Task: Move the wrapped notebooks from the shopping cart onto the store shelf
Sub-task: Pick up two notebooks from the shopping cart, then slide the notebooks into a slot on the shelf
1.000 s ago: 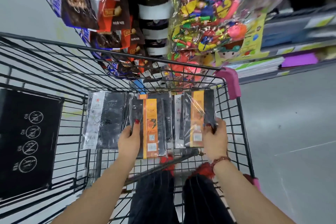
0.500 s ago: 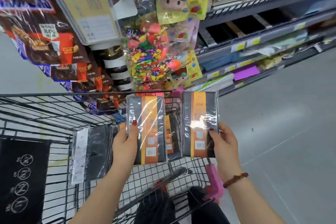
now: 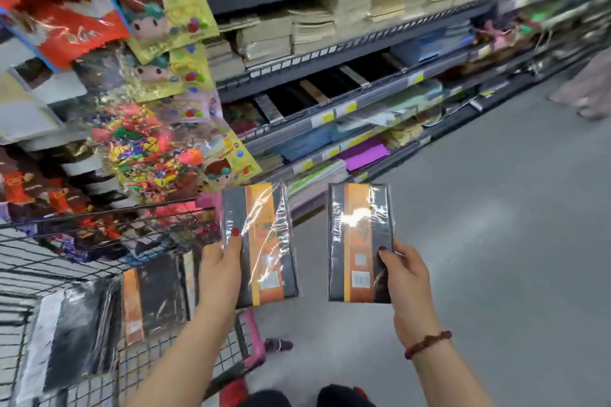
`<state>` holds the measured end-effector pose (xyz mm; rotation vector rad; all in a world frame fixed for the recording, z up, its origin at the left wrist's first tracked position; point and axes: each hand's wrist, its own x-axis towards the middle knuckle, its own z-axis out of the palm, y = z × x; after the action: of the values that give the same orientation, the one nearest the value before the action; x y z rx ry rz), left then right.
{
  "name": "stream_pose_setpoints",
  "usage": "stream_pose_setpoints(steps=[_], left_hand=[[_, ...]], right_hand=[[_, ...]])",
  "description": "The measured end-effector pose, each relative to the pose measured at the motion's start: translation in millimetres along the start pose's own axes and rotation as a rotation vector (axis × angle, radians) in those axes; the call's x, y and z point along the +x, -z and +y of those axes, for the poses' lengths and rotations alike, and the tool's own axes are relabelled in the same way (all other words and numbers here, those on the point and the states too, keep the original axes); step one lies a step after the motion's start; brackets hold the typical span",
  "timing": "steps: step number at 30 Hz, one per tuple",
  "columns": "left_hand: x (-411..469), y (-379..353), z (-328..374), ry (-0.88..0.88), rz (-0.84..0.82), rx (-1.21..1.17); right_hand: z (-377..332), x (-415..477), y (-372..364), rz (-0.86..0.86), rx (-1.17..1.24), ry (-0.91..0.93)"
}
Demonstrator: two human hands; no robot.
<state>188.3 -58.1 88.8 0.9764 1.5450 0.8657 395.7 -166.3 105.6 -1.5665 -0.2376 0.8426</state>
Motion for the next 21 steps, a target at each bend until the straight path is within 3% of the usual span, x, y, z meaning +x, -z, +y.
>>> stream_pose_setpoints(steps=[9, 21], left_hand=[[-55.1, -120.9, 17.6, 0.013, -0.109, -0.039], [-36.3, -243.5, 65.8, -0.039, -0.221, 0.047]], right_hand=[[-38.6, 47.3, 117.4, 0.103, 0.015, -0.013], [-75.0, 130.7, 166.5, 0.155, 0.06, -0.012]])
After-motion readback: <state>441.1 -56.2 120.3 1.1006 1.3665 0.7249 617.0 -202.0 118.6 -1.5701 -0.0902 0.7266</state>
